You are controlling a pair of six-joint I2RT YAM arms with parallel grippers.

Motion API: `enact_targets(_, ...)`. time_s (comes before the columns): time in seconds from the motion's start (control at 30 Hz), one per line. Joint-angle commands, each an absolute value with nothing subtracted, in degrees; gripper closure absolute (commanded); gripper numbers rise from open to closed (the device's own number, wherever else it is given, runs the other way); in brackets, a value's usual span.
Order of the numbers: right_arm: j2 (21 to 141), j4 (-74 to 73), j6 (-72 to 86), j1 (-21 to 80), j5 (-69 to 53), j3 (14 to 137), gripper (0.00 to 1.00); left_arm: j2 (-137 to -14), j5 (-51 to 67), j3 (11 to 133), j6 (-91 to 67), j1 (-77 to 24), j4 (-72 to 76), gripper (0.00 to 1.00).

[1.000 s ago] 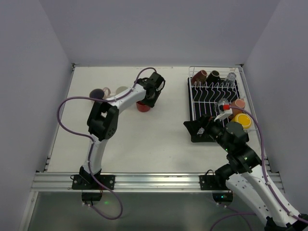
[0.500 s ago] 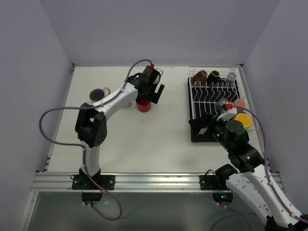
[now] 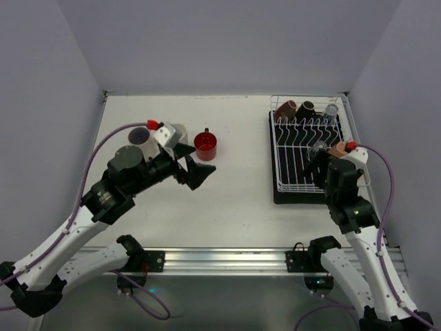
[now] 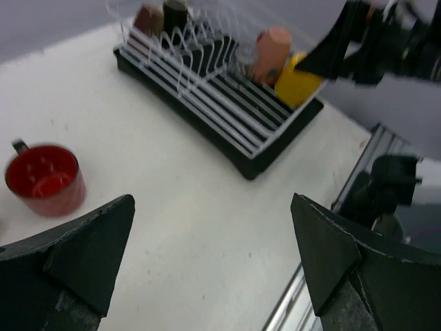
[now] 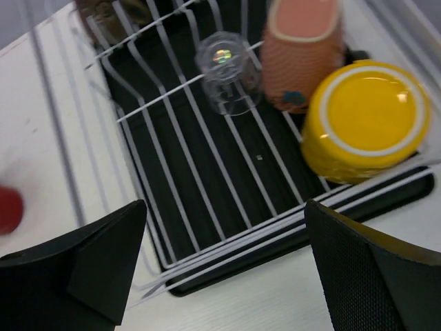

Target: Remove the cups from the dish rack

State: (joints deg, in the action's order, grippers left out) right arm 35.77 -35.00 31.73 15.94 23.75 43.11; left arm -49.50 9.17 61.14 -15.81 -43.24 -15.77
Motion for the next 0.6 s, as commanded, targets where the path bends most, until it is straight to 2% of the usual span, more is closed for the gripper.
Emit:
enact_targets(0.0, 37.1, -36.6, 28.7, 8.0, 28.7, 45.7, 0.01, -44.5, 14.1, 48.0, -17.1, -43.1, -17.7, 0.0)
enact_targets(0.23, 45.8, -36.3, 25.4, -2.7, 28.1, 49.3, 0.01, -30.3, 13.3, 39.3, -13.3, -43.0, -19.0, 0.0)
enact_targets(0.37, 50.4, -35.9, 23.1, -5.2, 28.2, 51.1, 0.01, -28.1, 14.4, 37.9, -13.4, -44.7, -18.5, 0.0)
enact_targets(0.57, 54.8, -35.9, 20.9, -6.8, 31.2, 51.3, 0.01, -24.8, 9.2, 38.3, -13.2, -49.2, -19.9, 0.0)
